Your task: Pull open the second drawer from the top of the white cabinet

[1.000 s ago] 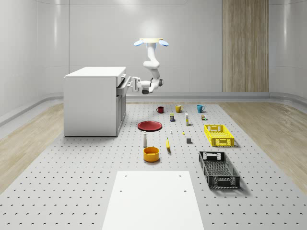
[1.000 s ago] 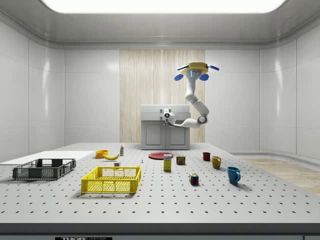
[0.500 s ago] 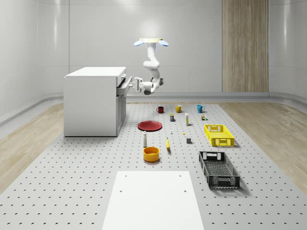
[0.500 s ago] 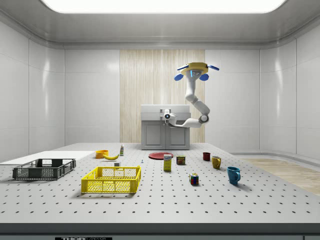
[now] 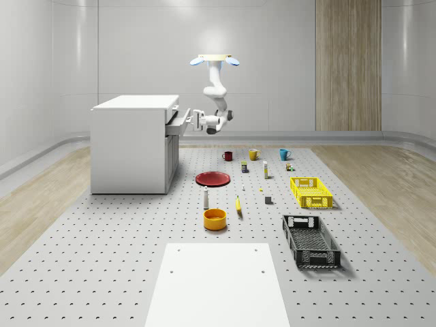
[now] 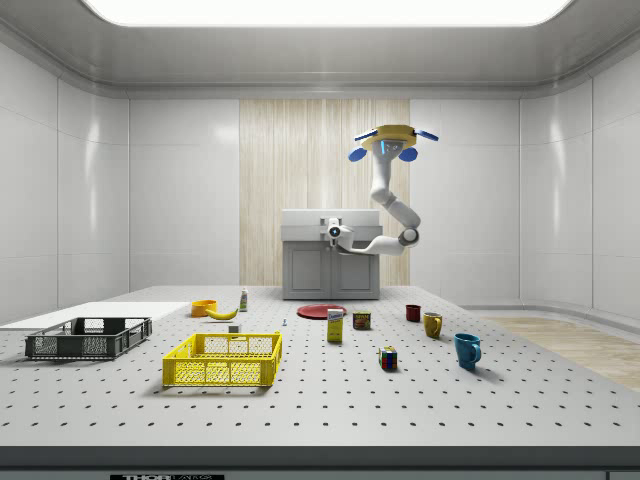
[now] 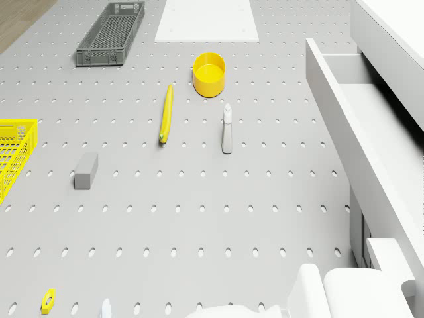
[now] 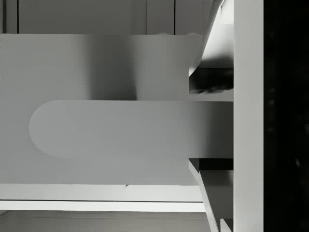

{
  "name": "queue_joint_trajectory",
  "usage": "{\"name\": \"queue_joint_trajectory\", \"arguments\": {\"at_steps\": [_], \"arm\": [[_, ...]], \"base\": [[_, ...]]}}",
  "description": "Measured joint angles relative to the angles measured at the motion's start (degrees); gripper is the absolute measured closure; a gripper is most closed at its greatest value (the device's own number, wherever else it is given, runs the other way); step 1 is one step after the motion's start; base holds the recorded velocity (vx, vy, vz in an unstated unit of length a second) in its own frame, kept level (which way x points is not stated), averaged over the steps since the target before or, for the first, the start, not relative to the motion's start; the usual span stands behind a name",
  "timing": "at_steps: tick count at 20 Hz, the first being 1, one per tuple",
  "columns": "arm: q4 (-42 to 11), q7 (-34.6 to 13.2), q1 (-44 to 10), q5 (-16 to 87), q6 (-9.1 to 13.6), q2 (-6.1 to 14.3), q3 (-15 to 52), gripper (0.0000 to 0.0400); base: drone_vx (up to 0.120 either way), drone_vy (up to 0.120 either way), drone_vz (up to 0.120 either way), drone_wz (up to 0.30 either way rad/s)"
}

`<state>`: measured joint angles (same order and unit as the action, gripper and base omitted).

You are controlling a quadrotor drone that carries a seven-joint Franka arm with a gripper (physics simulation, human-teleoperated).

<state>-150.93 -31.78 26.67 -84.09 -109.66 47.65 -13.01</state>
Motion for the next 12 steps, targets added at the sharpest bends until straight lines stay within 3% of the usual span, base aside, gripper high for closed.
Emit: {"name": "queue_joint_trajectory", "arguments": {"at_steps": [1,9,10,12], "arm": [[0.13,0.51,-0.08,1.52,-0.05,0.67,-0.32,0.0211],[-0.59,1.20,-0.01,3.56,1.51,1.40,-3.63,0.0252],[-0.25,-2.04,-0.09,4.69,1.62,2.13,-3.84,0.0206],[-0.76,1.51,-0.05,5.18,2.23,1.87,-5.24,0.0236]], "base": [[0.000,0.000,0.000,0.000],[0.000,0.000,0.000,0.000],[0.000,0.000,0.000,0.000],[0.000,0.000,0.000,0.000]]}}
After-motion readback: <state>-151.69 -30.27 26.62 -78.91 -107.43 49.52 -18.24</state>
